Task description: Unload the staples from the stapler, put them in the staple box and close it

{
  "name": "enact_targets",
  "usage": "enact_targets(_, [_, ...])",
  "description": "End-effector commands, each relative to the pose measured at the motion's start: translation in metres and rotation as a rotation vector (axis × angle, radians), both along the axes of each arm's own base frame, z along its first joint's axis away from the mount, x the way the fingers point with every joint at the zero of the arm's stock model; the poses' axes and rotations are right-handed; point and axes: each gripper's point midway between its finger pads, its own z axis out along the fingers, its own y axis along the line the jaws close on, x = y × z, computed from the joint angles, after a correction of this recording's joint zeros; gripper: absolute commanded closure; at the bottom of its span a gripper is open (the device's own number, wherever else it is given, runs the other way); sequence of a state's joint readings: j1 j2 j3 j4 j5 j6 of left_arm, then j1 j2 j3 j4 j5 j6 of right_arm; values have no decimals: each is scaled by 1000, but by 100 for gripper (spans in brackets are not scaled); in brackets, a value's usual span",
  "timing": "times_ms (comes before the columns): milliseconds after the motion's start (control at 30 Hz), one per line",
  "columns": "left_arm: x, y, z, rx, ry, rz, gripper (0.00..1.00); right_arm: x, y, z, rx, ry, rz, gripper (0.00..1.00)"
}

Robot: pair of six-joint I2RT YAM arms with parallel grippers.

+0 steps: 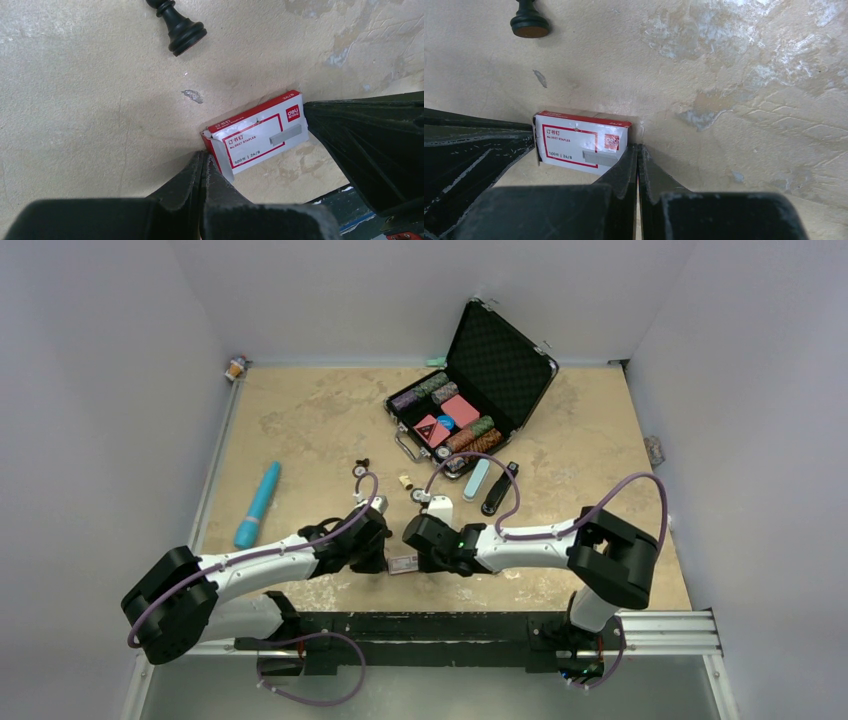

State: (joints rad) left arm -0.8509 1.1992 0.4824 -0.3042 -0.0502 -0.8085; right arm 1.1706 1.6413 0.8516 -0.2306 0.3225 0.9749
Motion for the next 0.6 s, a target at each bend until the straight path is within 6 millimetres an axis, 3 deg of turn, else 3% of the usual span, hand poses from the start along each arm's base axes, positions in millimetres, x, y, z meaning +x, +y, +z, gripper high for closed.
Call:
enact_targets(0, [-3,10,-6,55,17,-14,100,-5,-5,-15,-53,31,19,100])
enact_targets(567, [-1,7,-2,46,12,-18,100,-3,0,-16,-61,29,26,100])
